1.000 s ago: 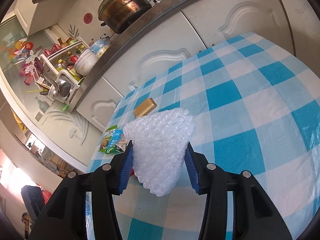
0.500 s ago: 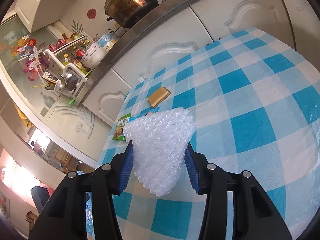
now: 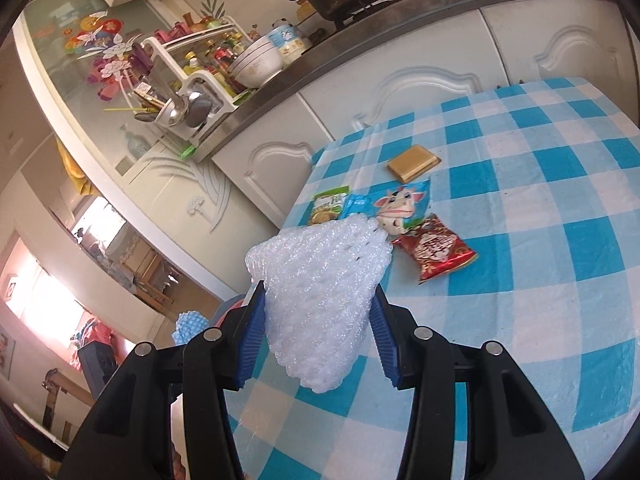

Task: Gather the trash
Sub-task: 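Lift the foam net and cloth bundle and carry them toward the red bucket, then open both grippers above the red bucket to drop the net and bundle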

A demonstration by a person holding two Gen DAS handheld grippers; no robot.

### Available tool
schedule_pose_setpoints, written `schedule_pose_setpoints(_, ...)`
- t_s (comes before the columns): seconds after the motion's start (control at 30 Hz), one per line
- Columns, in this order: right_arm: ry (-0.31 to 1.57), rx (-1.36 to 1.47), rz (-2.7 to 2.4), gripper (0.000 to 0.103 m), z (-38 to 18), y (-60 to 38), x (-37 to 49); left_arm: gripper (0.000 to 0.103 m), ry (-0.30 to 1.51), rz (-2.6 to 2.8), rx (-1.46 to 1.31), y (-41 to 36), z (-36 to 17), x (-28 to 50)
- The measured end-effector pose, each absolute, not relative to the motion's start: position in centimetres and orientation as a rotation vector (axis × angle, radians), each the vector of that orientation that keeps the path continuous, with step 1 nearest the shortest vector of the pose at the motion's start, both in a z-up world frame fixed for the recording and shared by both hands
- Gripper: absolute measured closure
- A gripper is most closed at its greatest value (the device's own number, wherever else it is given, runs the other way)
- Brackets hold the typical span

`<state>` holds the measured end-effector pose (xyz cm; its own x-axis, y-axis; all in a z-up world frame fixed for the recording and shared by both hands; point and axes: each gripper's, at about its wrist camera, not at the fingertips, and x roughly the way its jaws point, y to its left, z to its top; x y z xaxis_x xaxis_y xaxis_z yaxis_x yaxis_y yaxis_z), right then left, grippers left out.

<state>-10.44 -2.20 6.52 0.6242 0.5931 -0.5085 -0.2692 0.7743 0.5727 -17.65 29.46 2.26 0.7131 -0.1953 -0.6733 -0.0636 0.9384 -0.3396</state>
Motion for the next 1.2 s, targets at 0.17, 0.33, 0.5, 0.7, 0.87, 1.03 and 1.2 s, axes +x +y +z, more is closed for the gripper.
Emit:
schedule_pose_setpoints(0.17,0.76,0.449,0.571,0.053,7.3,0.6,-10.8,0.073,0.769,-0.046,-0.366,30.9,2.4,-18.2)
schedule_pose_setpoints(0.33,0.777,0.409,0.623,0.053,7.6,3.0,-10.8,0.073,0.761,-0.003,-0.368,32.1,2.3,-18.4)
schedule_pose_setpoints(0.5,0.781,0.378,0.662,0.052,8.1,4.5,-10.7,0.073,0.776,0.042,-0.356,32.8,2.0,-17.9)
schedule_pose_setpoints(0.7,0.765,0.308,0.712,0.051,9.0,6.9,-10.0,0.073,0.793,0.082,-0.355,33.4,1.5,-17.5)
schedule_pose_setpoints(0.87,0.771,0.227,0.79,0.05,9.4,10.5,-9.1,0.073,0.803,0.119,-0.367,34.5,1.1,-17.0)
schedule_pose_setpoints(1.03,0.812,0.181,0.861,0.049,8.7,14.3,-7.8,0.073,0.82,0.153,-0.385,35.6,0.5,-16.4)
schedule_pose_setpoints(1.2,0.845,0.115,0.901,0.049,7.6,17.7,-6.8,0.073,0.841,0.187,-0.414,37.2,-0.3,-15.7)
